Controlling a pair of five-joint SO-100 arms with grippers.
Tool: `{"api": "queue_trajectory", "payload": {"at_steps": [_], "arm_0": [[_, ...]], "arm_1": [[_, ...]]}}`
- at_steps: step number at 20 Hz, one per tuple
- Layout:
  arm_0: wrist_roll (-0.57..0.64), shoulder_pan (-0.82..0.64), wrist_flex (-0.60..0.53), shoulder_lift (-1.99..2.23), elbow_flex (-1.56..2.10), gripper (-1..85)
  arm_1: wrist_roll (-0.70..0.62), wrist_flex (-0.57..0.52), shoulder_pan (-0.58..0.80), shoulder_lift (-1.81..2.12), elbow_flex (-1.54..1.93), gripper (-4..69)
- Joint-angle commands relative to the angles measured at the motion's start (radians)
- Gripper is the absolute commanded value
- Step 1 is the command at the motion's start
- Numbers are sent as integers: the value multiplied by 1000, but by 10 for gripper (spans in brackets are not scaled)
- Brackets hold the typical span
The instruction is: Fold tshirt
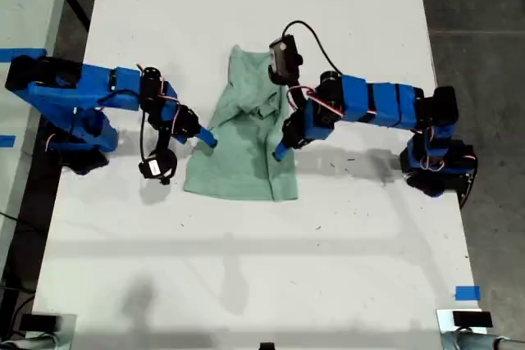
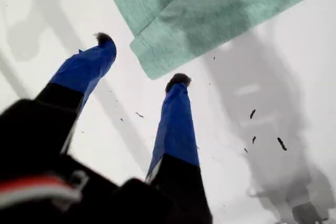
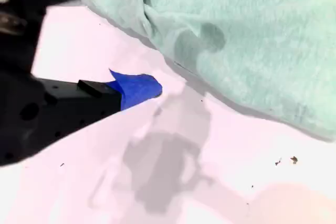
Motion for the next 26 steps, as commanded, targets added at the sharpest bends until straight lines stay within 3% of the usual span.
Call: {"api": "queue_trajectory", "payload": {"at_steps": [1,4,8,16,18,23,26], "arm_0": [[0,-18,-72,-83,-8,296],[0,-41,-117,-186,-9,225],[-28,-46,-130,-227,-5,26],[-84,-60,69,38,-3,1],[-91,-44,72,77,-58,1],[-67,-21,92,-270,-466,1],[-40,-21,166,-574,-778,1]], "arm_1": [[-9,0,-2,87,3,232],[3,0,-14,94,37,221],[26,-23,-21,103,100,215],[34,-49,-20,101,137,208],[35,-51,-20,101,141,208],[40,-52,-25,106,141,206],[48,-52,-37,112,141,205]]}}
